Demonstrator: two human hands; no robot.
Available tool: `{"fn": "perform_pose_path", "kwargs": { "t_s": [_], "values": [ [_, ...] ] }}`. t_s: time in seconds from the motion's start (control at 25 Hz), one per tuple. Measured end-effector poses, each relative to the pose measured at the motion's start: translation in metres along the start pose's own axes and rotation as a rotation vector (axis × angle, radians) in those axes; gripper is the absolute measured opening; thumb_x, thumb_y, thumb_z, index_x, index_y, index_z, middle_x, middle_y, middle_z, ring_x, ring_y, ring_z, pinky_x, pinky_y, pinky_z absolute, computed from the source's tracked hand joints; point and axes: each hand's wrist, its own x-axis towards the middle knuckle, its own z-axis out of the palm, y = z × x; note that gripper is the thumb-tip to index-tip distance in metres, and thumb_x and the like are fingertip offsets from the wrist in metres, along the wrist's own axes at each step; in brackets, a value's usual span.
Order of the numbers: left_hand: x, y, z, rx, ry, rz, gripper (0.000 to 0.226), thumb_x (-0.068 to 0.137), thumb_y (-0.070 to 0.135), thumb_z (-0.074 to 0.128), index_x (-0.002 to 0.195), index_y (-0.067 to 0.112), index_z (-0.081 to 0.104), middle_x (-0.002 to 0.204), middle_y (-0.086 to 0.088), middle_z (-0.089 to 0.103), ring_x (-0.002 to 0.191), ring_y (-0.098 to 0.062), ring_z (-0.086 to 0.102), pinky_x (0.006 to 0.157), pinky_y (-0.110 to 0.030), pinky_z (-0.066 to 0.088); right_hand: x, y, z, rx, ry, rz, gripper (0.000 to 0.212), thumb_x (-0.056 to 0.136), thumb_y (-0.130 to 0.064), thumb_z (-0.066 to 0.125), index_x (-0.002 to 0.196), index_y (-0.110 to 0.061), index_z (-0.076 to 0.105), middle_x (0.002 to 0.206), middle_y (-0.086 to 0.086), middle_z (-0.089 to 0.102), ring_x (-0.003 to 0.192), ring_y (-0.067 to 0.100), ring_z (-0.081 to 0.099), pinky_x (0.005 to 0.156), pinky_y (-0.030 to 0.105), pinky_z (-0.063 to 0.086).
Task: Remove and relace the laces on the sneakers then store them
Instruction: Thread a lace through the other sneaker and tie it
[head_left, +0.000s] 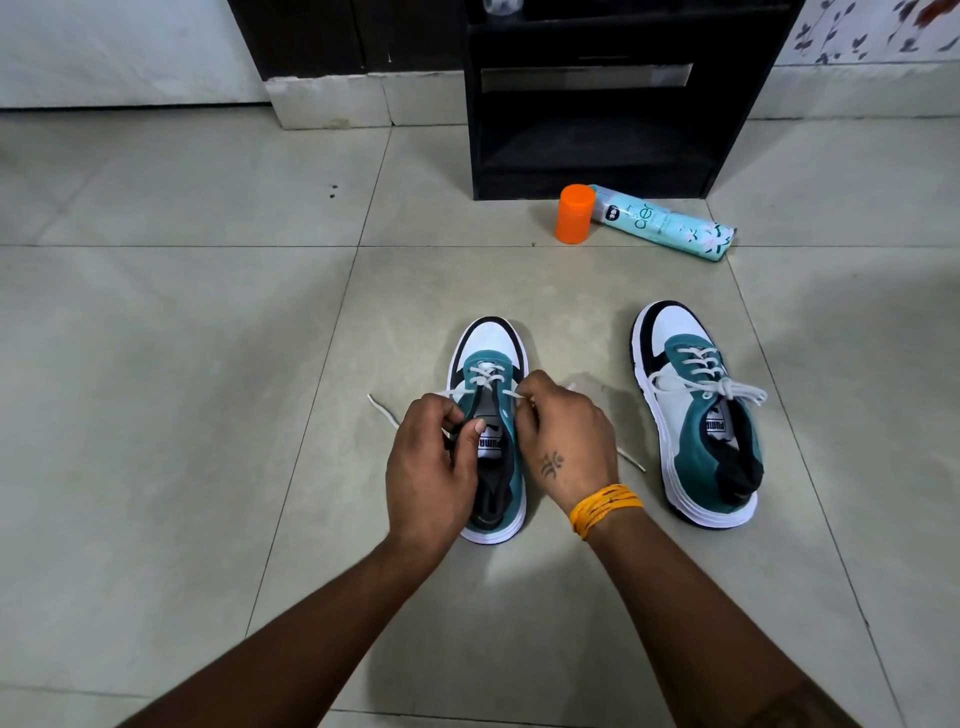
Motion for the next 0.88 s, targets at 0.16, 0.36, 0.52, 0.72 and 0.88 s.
{"fn": "perform_pose_path", "kwargs": {
  "t_s": [0.16,0.36,0.52,0.72,0.88],
  "values": [
    [-0.001,0.002,0.001,0.001,0.004,-0.034,0.017,0.099,0.024,0.066,0.093,0.019,0.050,0.091,0.008,0.056,0.079,-0.017,0.056,0.068,-0.039,0.049,-0.008,0.024,0.003,0.046,-0.009,0.173,0.012,0.095,-0.022,0.053,0.095,-0.017,0.063,0.080,0.012,0.068,0.080,0.042,0.064,0.062,0.038,0.045],
    [-0.001,0.004,0.000,0.023,0.004,-0.021,0.018,0.099,0.025,0.066,0.094,0.019,0.050,0.091,0.008,0.055,0.078,-0.015,0.055,0.067,-0.037,0.049,-0.006,0.002,0.000,0.082,0.030,0.069,0.020,0.098,-0.030,0.054,0.114,-0.022,0.063,0.087,0.008,0.073,0.083,0.037,0.066,0.064,0.037,0.047],
    [-0.001,0.004,0.001,0.024,0.010,-0.035,0.017,0.099,0.024,0.066,0.094,0.019,0.050,0.091,0.008,0.054,0.078,-0.015,0.054,0.067,-0.038,0.048,-0.003,0.009,0.002,0.082,0.072,0.051,0.022,0.098,-0.033,0.049,0.095,-0.020,0.066,0.084,0.007,0.069,0.079,0.036,0.064,0.060,0.036,0.043],
    [-0.001,0.005,0.000,0.037,0.000,-0.046,0.017,0.098,0.025,0.067,0.095,0.020,0.051,0.094,0.008,0.055,0.079,-0.014,0.055,0.066,-0.041,0.050,-0.009,0.024,0.002,0.101,0.050,0.058,0.020,0.090,-0.026,0.058,0.094,-0.021,0.076,0.092,0.007,0.058,0.083,0.032,0.059,0.067,0.038,0.050],
    [0.005,0.011,-0.005,0.076,-0.024,0.006,0.016,0.096,0.030,0.069,0.104,0.019,0.060,0.102,0.007,0.059,0.082,-0.011,0.057,0.067,-0.036,0.052,-0.006,0.020,-0.015,0.226,0.048,-0.006,0.014,0.089,-0.027,0.064,0.093,-0.024,0.077,0.098,-0.002,0.068,0.092,0.025,0.064,0.081,0.039,0.054]
  ]
}}
